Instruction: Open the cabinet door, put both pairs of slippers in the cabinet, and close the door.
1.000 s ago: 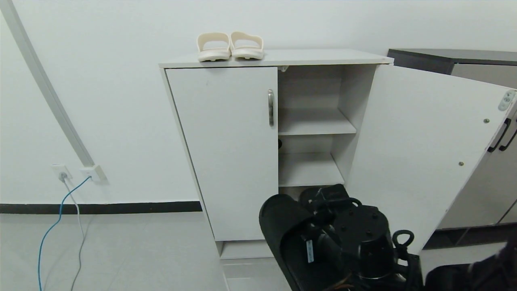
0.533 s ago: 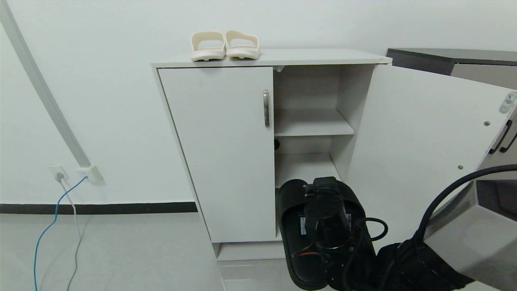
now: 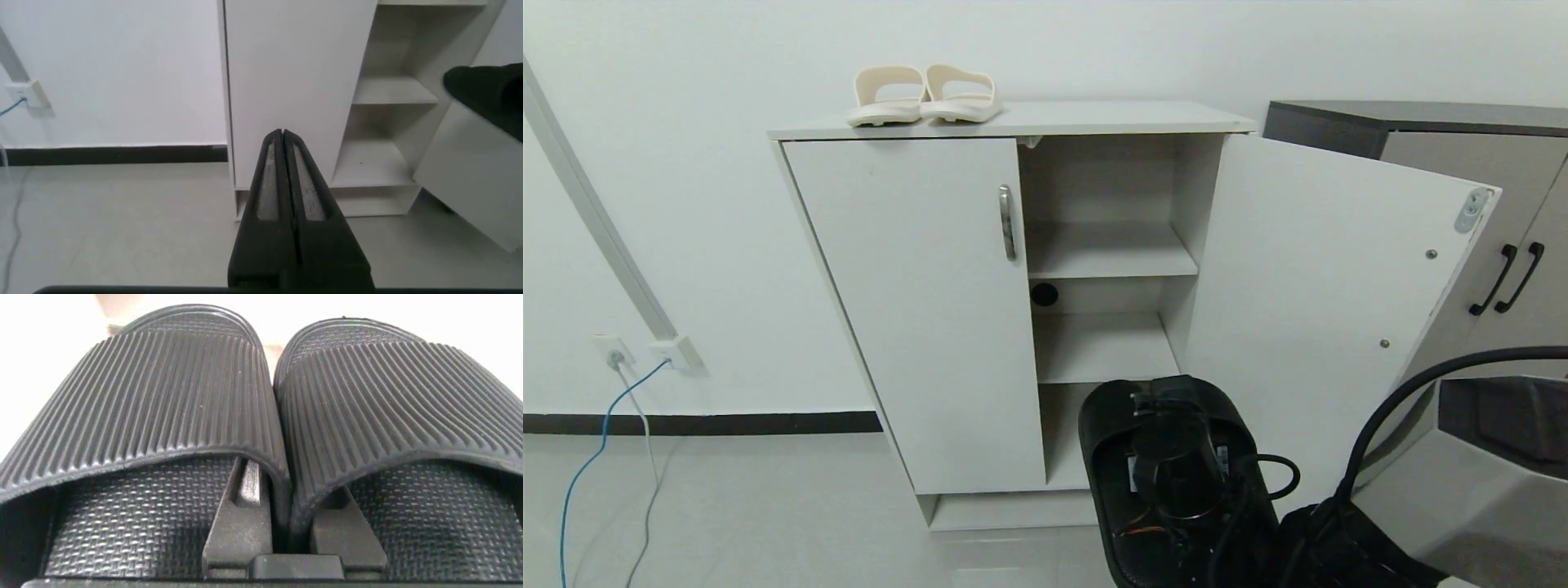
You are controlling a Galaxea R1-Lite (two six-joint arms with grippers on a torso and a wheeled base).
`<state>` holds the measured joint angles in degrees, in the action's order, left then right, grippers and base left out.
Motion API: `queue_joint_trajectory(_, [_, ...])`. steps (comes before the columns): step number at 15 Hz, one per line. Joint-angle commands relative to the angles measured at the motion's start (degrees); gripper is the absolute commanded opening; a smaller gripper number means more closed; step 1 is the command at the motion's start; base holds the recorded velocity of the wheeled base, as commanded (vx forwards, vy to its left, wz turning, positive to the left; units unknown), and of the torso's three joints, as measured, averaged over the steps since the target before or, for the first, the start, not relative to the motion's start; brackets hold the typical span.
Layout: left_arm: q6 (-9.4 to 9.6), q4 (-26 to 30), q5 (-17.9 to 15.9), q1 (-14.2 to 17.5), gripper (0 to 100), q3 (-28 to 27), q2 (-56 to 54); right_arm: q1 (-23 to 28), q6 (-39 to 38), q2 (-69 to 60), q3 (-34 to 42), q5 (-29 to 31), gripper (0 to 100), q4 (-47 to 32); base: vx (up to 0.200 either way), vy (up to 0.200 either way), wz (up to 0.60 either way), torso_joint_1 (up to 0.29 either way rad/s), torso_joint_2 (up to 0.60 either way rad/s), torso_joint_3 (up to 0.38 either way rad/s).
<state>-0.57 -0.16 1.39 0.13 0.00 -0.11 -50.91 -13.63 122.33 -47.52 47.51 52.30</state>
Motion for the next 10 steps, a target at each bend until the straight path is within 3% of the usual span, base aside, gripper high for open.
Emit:
queue_joint_trajectory(1, [-0.04,-0.02,0.02,0.04,0,0.0,0.11,0.2,0.18,-0.08,0.76,0.04,0,0.09,0.0,0.0,0.0,0.0,0.0,0.0])
queue_joint_trajectory(10, [-0.22,-0.02,0.02,0.04,0,0.0,0.11,5.56,1.06,1.07,2.43,-3.21,0,0.17,0.0,0.0,0.0,0.0,0.0,0.0])
